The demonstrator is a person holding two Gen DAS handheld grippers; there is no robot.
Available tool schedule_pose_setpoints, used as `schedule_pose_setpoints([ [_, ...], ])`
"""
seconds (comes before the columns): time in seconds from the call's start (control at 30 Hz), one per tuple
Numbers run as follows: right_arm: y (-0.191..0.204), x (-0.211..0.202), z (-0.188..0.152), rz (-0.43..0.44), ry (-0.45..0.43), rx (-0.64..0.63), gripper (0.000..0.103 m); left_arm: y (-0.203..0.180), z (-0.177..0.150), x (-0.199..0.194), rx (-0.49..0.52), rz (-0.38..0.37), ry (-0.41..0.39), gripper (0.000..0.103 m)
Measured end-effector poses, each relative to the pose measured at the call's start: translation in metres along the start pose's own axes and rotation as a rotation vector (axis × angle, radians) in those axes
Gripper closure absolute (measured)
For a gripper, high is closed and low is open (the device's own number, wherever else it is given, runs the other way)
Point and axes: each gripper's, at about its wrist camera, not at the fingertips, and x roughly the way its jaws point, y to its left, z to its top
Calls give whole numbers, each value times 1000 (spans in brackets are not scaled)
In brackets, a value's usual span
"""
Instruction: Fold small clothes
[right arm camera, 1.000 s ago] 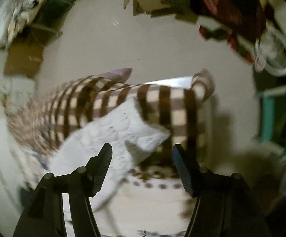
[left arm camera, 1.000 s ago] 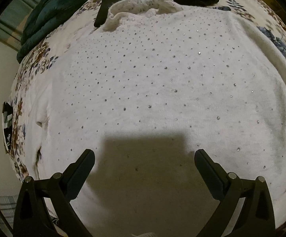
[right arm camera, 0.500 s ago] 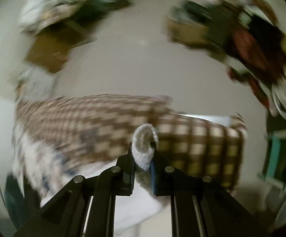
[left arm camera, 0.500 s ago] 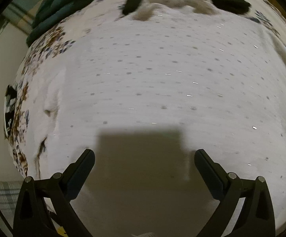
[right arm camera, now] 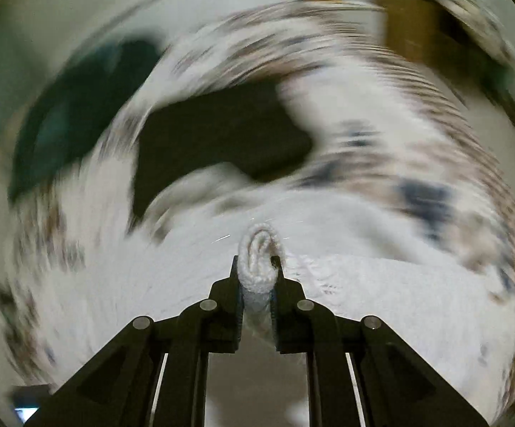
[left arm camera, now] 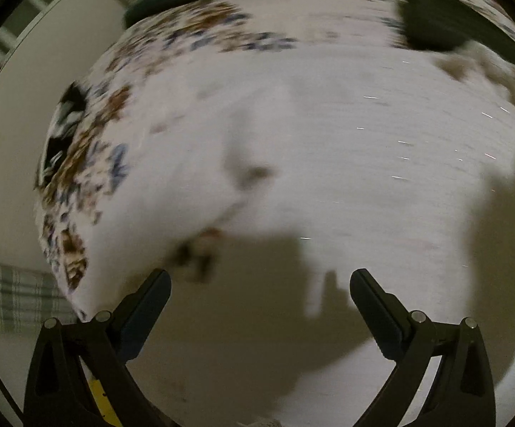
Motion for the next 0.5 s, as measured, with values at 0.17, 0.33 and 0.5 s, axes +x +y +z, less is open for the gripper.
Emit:
schedule_pose_setpoints([
  [0.17,146,74,-50,-22,72,-325,90,50,1,23,-67,38,17,0],
  [0.33,197,94,-94,-49,78,-435,90,76,-2,42,-92,44,36,0],
  [0.5,198,94,-100,-33,148,-402,86,91,-2,52,-114,27,54,0],
])
